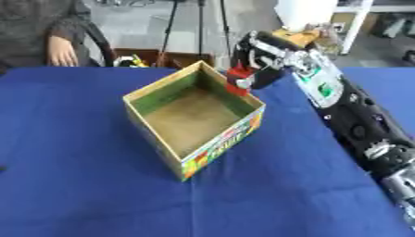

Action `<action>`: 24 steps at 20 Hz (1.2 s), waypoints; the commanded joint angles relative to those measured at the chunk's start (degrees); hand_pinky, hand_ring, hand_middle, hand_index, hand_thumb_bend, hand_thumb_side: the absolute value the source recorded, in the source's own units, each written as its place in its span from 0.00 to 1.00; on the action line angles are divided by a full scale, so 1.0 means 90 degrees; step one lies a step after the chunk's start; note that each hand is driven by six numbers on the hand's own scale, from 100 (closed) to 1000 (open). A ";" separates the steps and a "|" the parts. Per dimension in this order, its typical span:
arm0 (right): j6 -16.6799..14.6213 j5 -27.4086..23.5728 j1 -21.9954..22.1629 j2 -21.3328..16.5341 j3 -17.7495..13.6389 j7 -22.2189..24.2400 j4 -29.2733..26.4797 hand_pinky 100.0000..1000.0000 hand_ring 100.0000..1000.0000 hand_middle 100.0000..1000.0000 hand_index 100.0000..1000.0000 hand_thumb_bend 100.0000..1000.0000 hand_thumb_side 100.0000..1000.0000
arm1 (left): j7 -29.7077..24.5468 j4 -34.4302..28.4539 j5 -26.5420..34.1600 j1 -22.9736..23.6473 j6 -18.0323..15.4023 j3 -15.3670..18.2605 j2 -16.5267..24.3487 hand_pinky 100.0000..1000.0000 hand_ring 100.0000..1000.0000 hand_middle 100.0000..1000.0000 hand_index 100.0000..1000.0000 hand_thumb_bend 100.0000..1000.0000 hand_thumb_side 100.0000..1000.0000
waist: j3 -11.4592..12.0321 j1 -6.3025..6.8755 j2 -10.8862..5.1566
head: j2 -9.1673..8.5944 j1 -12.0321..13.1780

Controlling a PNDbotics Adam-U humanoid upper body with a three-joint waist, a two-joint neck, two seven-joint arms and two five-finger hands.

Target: Pick up objects on the table and place them in the box.

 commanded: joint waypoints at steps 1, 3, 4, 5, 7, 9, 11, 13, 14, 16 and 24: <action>-0.0081 0.0270 -0.0143 0.0116 -0.0020 0.0078 0.0327 0.04 0.32 0.30 0.50 0.06 0.08 | -0.0047 -0.0156 0.0015 -0.0109 0.0006 -0.0025 0.0022 0.54 0.81 0.66 0.73 0.75 0.79 | 0.0043 0.0048 -0.0082 | -0.0097 -0.0135; -0.0156 0.0425 -0.0129 0.0258 0.0012 0.0135 0.0523 0.15 0.42 0.35 0.54 0.08 0.11 | -0.0048 -0.0155 0.0028 -0.0107 0.0011 -0.0028 0.0008 0.54 0.81 0.66 0.73 0.75 0.79 | 0.0044 0.0059 -0.0064 | -0.0100 -0.0165; -0.0214 0.0498 -0.0112 0.0311 0.0038 0.0195 0.0588 0.31 0.58 0.43 0.62 0.12 0.16 | -0.0053 -0.0156 0.0032 -0.0111 0.0012 -0.0034 0.0002 0.54 0.81 0.66 0.73 0.75 0.79 | 0.0026 0.0062 -0.0059 | -0.0103 -0.0169; -0.0286 0.0551 -0.0089 0.0348 0.0065 0.0288 0.0622 0.39 0.67 0.48 0.66 0.14 0.18 | -0.0059 -0.0156 0.0033 -0.0113 0.0012 -0.0038 -0.0001 0.54 0.81 0.66 0.73 0.75 0.79 | -0.0003 0.0064 -0.0057 | -0.0102 -0.0164; -0.0431 0.0566 -0.0047 0.0352 0.0085 0.0468 0.0555 0.62 0.87 0.66 0.77 0.21 0.24 | -0.0059 -0.0156 0.0033 -0.0106 0.0009 -0.0033 0.0000 0.54 0.81 0.66 0.73 0.75 0.79 | -0.0090 0.0060 -0.0068 | -0.0093 -0.0138; -0.0525 0.0411 -0.0015 0.0291 0.0056 0.0476 0.0267 0.76 0.97 0.78 0.84 0.32 0.32 | -0.0041 -0.0151 0.0026 -0.0076 0.0004 -0.0012 0.0011 0.54 0.81 0.66 0.73 0.75 0.79 | -0.0225 0.0050 -0.0093 | -0.0082 -0.0082; -0.0560 0.0094 0.0021 0.0171 0.0034 0.0332 -0.0225 0.80 0.99 0.84 0.88 0.38 0.36 | -0.0015 -0.0143 0.0015 -0.0034 -0.0003 0.0014 0.0028 0.54 0.81 0.66 0.73 0.75 0.79 | -0.0396 0.0035 -0.0126 | -0.0052 0.0000; -0.0532 -0.0310 0.0066 -0.0008 0.0002 0.0098 -0.0878 0.80 0.99 0.87 0.90 0.41 0.38 | 0.0010 -0.0135 0.0002 0.0009 -0.0013 0.0038 0.0042 0.54 0.81 0.66 0.73 0.75 0.79 | -0.0600 0.0018 -0.0169 | -0.0008 0.0104; -0.0476 -0.0532 0.0108 -0.0114 -0.0015 -0.0021 -0.1228 0.80 0.98 0.87 0.90 0.40 0.38 | 0.0024 -0.0130 -0.0005 0.0031 -0.0019 0.0050 0.0049 0.54 0.81 0.66 0.73 0.75 0.79 | -0.0698 0.0012 -0.0190 | 0.0010 0.0157; -0.0280 -0.1030 0.0244 -0.0369 -0.0105 -0.0311 -0.1993 0.75 0.95 0.83 0.88 0.33 0.42 | 0.0053 -0.0118 -0.0021 0.0084 -0.0029 0.0077 0.0071 0.54 0.81 0.66 0.73 0.75 0.79 | -0.0927 0.0006 -0.0234 | 0.0044 0.0304; 0.0723 -0.3050 0.2350 -0.1171 -0.0730 -0.1572 -0.4315 0.45 0.72 0.57 0.75 0.03 0.37 | 0.0223 -0.0090 -0.0062 0.0247 -0.0074 0.0247 0.0163 0.54 0.82 0.66 0.73 0.75 0.79 | -0.1763 0.0061 -0.0281 | 0.0060 0.1016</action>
